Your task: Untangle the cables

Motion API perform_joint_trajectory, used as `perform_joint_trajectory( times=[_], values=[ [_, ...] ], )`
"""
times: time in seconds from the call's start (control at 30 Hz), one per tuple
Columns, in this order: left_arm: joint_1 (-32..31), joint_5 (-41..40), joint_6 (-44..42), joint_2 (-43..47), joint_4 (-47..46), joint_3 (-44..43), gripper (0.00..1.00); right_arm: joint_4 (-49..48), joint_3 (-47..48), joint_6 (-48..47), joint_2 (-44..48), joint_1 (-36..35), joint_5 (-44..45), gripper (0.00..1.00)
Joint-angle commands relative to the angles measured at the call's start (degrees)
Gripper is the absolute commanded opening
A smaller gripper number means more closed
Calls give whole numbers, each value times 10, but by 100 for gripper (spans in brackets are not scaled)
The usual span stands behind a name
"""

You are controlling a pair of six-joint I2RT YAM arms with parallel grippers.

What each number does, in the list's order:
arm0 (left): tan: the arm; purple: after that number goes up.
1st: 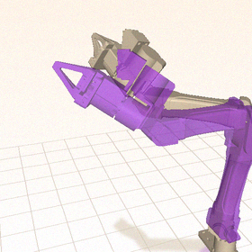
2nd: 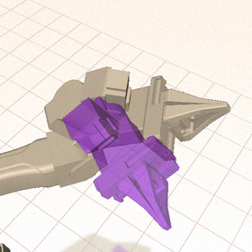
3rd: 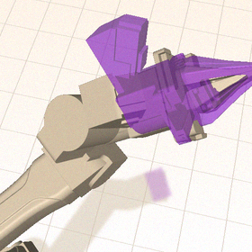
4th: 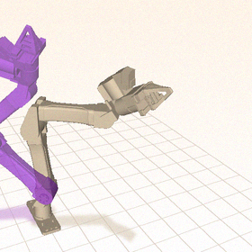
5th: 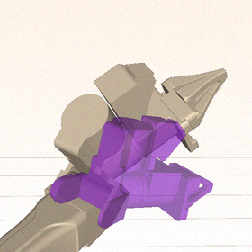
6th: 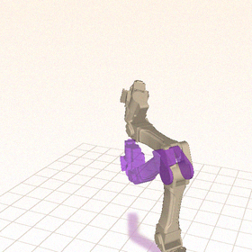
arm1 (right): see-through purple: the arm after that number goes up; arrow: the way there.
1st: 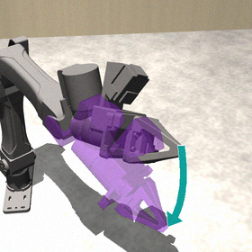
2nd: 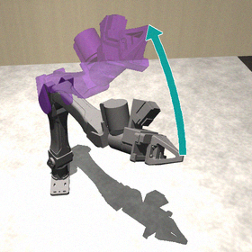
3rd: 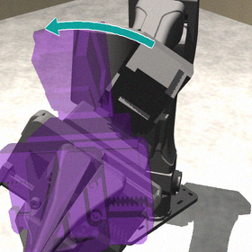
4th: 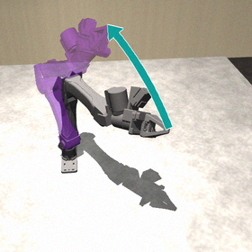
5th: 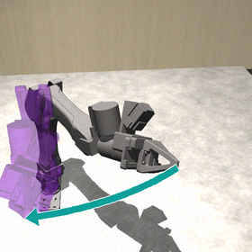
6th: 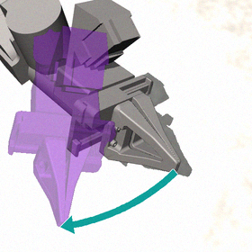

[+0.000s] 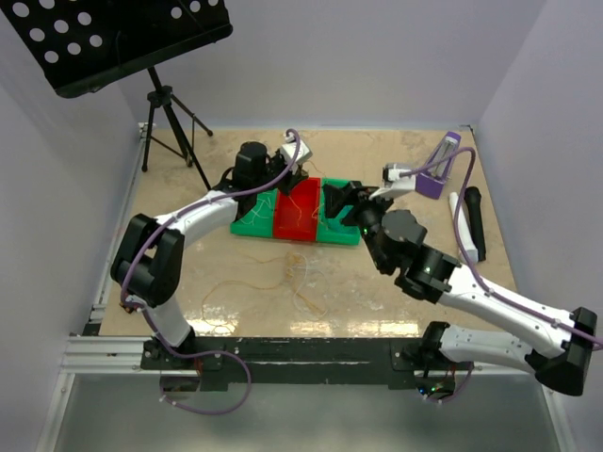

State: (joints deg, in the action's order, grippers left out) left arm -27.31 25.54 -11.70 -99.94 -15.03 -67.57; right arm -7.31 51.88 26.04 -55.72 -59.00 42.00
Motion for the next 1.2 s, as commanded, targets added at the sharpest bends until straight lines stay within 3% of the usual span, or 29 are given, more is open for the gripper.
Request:
perform_joint_trajectory(
  times=[0.0,0.2,0.57,0.83,0.9,0.97,1.0,1.07,1.1,1.13,1.17],
  values=[
    [-1,28,-20,45,-18,-2,0,-10,48,-50,-62,56,-72,73],
    [-1,38,-24,60,-16,10,0,-90,16,-43,-99,144,-200,68],
    [2,65,-39,67,27,6,0,-196,-29,-54,-137,168,-322,56],
    [4,87,-48,76,38,10,0,-206,-32,-64,-150,173,-329,38],
    [4,102,-51,80,44,9,0,-213,-27,-69,-165,175,-330,29],
    [4,117,-58,84,54,8,1,-218,-19,-73,-178,178,-337,15],
    [4,121,-58,87,58,7,4,-219,-13,-73,-184,179,-337,6],
    [4,121,-55,93,63,5,25,-223,-7,-71,-193,179,-332,0],
    [4,117,-55,95,65,4,43,-223,-4,-69,-197,179,-326,0],
    [4,103,-50,101,66,6,70,-221,0,-67,-201,179,-315,0],
    [5,89,-40,107,61,9,84,-220,2,-65,-206,179,-307,0]
  ],
)
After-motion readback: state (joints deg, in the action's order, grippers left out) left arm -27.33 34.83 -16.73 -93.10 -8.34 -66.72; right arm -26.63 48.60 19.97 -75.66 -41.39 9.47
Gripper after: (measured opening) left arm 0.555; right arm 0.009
